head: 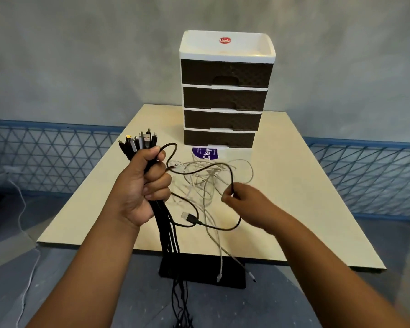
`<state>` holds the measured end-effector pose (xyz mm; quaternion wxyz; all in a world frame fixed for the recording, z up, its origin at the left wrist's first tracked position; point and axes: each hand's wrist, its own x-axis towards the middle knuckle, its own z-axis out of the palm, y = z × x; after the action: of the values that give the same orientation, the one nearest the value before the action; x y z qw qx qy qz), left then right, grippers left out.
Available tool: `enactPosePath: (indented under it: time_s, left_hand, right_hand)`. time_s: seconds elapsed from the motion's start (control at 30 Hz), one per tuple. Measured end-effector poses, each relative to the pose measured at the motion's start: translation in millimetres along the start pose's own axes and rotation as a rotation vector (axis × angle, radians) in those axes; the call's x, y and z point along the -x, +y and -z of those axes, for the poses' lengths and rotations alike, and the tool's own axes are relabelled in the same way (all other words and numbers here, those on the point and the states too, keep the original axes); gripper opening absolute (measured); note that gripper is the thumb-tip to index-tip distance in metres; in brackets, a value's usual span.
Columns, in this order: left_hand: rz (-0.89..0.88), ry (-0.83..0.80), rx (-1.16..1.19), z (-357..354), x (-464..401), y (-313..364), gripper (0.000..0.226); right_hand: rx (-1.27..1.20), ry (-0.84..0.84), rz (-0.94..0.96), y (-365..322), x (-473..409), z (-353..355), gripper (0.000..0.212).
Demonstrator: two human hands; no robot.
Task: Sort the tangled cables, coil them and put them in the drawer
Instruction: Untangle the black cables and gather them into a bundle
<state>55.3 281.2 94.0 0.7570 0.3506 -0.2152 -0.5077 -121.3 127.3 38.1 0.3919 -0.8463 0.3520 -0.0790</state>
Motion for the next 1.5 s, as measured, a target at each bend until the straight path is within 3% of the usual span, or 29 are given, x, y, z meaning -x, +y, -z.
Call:
enactPosePath:
  time_s: [0.1,0.2,0.4,0.8,1.1,1.27,1.4,1.5]
  left_hand:
    - [0.008,0.065,-0.06,1.3,10.5,-4.2,0.021]
    - [0.019,0.108,-0.096,4.1,17.7,-9.5,0.022]
    - [0.037,0.182,-0.141,15.3,18.7,-12.1,0.022]
    - [0.085,0.2,-0.187,33.4,-18.1,1.7,0.019]
    - [0.165,0.18,-0.195,37.8,-45.4,3.1,0.017]
    - [0.182,0.181,-0.187,38.4,-49.8,2.8,0.017]
    - [0.176,0.178,-0.184,32.1,-47.8,2.5,0.018]
    - [0.158,0.165,-0.186,23.7,-42.0,2.2,0.018]
  right_hand:
    - [0.284,-0.151,-0.086,10.1,3.0,-32.0,0.025]
    - [0.425,-0.119,-0.123,12.2,3.5,-56.4,0.038]
    - [0.43,0.034,-0.115,23.6,-15.0,-79.6,0.007]
    - [0.522,0.161,-0.255,43.1,-116.9,-36.5,0.011]
    - [0.364,0.334,-0.266,61.3,-160.9,-11.5,0.012]
    - [0.186,0.335,-0.234,60.8,-157.1,16.4,0.039]
    - [0.183,0.357,-0.145,59.5,-134.5,38.7,0.023]
    - [0.111,0.351,-0.106,53.8,-108.8,53.0,0.025]
